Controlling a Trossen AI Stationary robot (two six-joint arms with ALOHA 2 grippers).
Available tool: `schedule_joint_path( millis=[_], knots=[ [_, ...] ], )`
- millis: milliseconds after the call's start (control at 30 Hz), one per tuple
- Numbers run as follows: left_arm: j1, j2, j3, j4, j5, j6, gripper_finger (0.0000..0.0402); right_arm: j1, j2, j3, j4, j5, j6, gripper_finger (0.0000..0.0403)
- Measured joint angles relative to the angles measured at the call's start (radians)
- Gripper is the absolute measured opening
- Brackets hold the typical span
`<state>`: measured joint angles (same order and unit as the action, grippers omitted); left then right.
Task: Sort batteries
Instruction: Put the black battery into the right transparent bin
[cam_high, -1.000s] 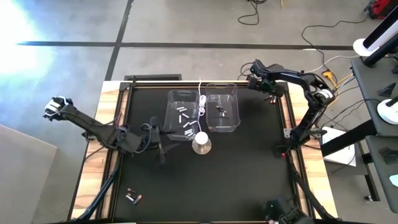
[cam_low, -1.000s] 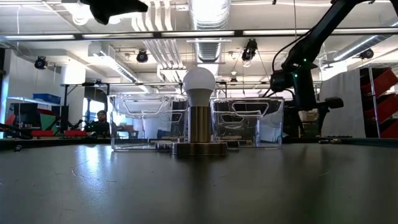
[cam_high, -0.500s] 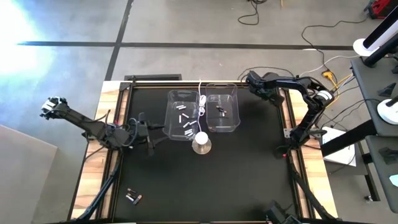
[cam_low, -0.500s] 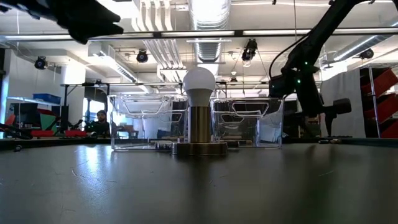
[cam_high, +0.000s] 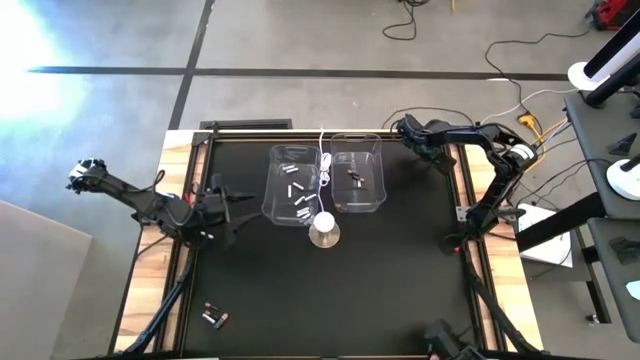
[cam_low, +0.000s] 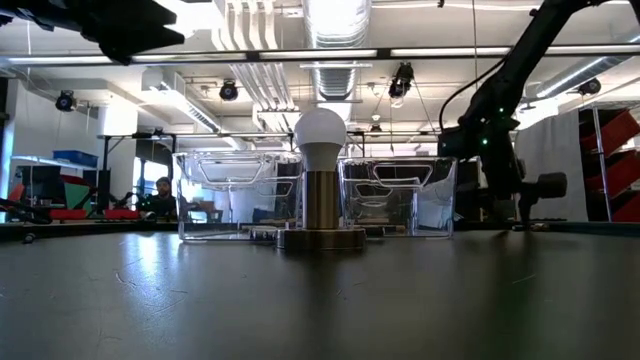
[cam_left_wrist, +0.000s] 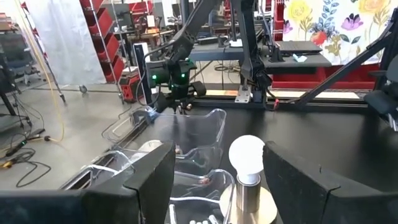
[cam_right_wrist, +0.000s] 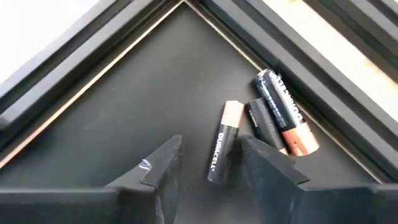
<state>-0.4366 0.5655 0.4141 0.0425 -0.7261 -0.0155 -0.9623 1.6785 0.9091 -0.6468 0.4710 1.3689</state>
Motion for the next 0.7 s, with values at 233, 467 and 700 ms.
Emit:
schedule_joint_path(
  millis=[233,467,700],
  knots=[
    [0.000,-0.010,0.005,-0.036,0.001,0.028,0.0220,0.041,0.050,-0.004,0.014,0.012,0.060,0.0090],
    [0.000,-0.015,0.024,-0.117,0.002,0.026,0.0220,0.098,0.074,-0.007,0.011,0.029,0.088,0.0048],
    [0.000,-0.040,0.028,-0.129,0.002,0.037,0.0220,0.119,-0.018,0.030,-0.107,-0.065,0.002,0.0032]
  ],
)
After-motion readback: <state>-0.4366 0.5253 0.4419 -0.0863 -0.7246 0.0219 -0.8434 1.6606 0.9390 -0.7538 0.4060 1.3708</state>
